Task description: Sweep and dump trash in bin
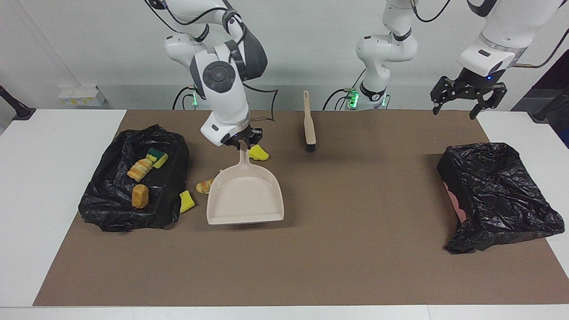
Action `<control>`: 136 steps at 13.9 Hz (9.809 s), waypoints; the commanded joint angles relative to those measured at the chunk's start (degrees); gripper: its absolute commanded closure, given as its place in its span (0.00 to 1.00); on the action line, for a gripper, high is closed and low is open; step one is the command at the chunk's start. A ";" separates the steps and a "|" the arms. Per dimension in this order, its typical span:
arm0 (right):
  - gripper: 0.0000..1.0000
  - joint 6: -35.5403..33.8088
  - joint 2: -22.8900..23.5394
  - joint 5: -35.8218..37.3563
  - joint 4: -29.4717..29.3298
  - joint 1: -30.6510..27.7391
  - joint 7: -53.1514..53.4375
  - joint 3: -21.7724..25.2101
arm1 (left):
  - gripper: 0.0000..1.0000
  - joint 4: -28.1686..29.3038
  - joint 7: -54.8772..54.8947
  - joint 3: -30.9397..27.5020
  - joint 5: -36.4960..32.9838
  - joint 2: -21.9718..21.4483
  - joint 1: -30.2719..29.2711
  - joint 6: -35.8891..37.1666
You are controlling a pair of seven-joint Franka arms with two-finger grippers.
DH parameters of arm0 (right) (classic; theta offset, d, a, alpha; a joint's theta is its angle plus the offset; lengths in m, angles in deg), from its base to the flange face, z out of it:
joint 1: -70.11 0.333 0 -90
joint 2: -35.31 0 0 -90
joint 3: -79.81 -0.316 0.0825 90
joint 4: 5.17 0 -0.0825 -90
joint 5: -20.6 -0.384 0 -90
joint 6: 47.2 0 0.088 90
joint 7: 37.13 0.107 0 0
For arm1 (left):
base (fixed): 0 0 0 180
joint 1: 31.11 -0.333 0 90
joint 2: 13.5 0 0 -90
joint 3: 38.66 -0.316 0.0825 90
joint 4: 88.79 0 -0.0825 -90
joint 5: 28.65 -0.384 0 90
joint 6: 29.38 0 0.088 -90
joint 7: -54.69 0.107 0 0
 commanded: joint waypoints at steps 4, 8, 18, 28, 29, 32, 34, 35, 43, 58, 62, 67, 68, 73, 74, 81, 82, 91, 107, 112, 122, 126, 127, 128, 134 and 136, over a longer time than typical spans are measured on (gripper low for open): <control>1.00 6.78 15.18 -1.36 -14.39 11.25 17.53 0.26 | 0.00 0.16 0.08 -0.49 -1.12 -0.49 0.16 0.76; 1.00 12.94 19.77 -1.27 -15.39 14.00 20.02 0.26 | 0.00 0.16 0.08 -0.49 -1.12 -0.49 0.16 0.76; 0.00 12.68 10.84 -1.97 -7.95 19.09 27.13 0.09 | 0.00 0.25 -0.18 -0.14 -1.12 -0.84 0.25 3.12; 0.00 20.85 -9.65 -4.42 21.41 28.76 37.78 -0.35 | 0.00 10.43 -8.07 9.59 0.20 1.44 1.04 -15.99; 0.00 21.73 -11.06 -5.56 23.87 29.81 37.78 -0.35 | 0.00 12.97 -10.09 11.18 0.29 1.88 1.13 -20.47; 0.00 23.75 -13.79 -7.41 28.90 32.27 37.87 -0.35 | 0.00 18.26 -17.74 16.46 0.20 5.04 1.83 -29.72; 0.00 25.94 -13.27 -7.50 30.74 33.68 40.31 -0.35 | 0.00 18.36 -20.38 20.14 -0.23 8.72 2.09 -31.75; 0.00 27.26 -13.18 -7.59 31.97 33.77 40.50 -0.35 | 0.00 18.44 -22.92 21.29 -0.59 10.92 2.62 -33.50; 0.51 30.00 -10.63 -10.93 33.47 35.71 37.96 -0.35 | 0.00 25.03 -35.42 23.15 -3.84 15.51 8.15 -44.06; 1.00 11.74 -18.44 -12.43 33.39 26.06 36.38 0.08 | 1.00 24.69 -33.44 23.50 -8.32 14.37 6.49 -41.09; 1.00 2.17 -21.88 -9.98 30.85 14.65 26.21 0.17 | 1.00 22.93 -9.31 22.27 -8.24 10.95 3.60 -31.26; 1.00 -3.49 -19.60 3.28 26.09 4.79 14.69 0.09 | 1.00 23.45 15.87 22.27 -8.15 9.01 2.53 -22.72; 1.00 -3.40 -19.16 6.09 26.18 2.16 11.18 0.09 | 1.00 23.54 19.64 22.27 -8.23 8.74 2.45 -21.23; 1.00 0.80 -16.88 21.38 26.97 -9.71 -4.57 0.00 | 1.00 29.32 31.90 22.27 -8.24 5.06 2.01 -21.56; 1.00 2.21 -15.65 24.28 26.97 -10.77 -5.28 0.00 | 1.00 30.21 32.16 22.27 -8.24 4.44 2.01 -21.57; 1.00 9.78 -9.58 28.54 26.97 -11.84 -7.48 -0.35 | 1.00 40.15 41.04 22.27 -8.24 -0.75 1.66 -30.18; 1.00 9.78 -9.66 26.44 27.06 -11.40 -10.53 -0.44 | 1.00 40.24 41.04 22.36 -8.24 -0.75 1.05 -30.09; 1.00 7.86 -9.40 2.87 22.07 -1.38 -14.43 -0.62 | 1.00 41.47 40.60 22.36 -8.24 -1.80 1.48 -29.74; 1.00 12.50 -8.62 1.91 26.27 -2.54 -14.26 -0.44 | 1.00 45.51 40.07 22.98 -7.97 -3.74 4.12 -32.12; 1.00 18.03 -6.86 -10.47 26.18 7.56 -14.17 -0.53 | 1.00 46.22 40.86 22.89 -7.88 -3.92 3.68 -32.11; 1.00 4.36 -13.08 -17.03 23.10 5.21 -7.86 0.00 | 1.00 46.22 48.51 22.80 -7.88 -3.92 3.41 -32.29; 1.00 -0.94 -19.05 -9.89 28.35 5.39 4.09 -0.26 | 1.00 46.74 43.88 22.89 -7.36 -2.34 4.29 -34.82; 1.00 -0.51 -21.07 -9.70 31.34 5.56 5.94 -0.18 | 1.00 47.70 41.59 22.97 -7.36 -2.42 4.46 -36.49; 1.00 0.02 -22.83 -9.70 34.06 5.82 8.92 -0.18 | 1.00 47.80 41.13 22.97 -7.36 -2.51 4.73 -36.68; 1.00 9.77 -32.43 -9.70 49.64 5.47 15.97 -0.35 | 1.00 48.59 41.21 23.06 -7.36 -3.12 4.99 -36.77; 1.00 15.12 -29.72 -10.05 49.91 7.48 20.80 -0.53 | 1.00 48.68 41.39 22.97 -7.36 -3.21 5.17 -36.60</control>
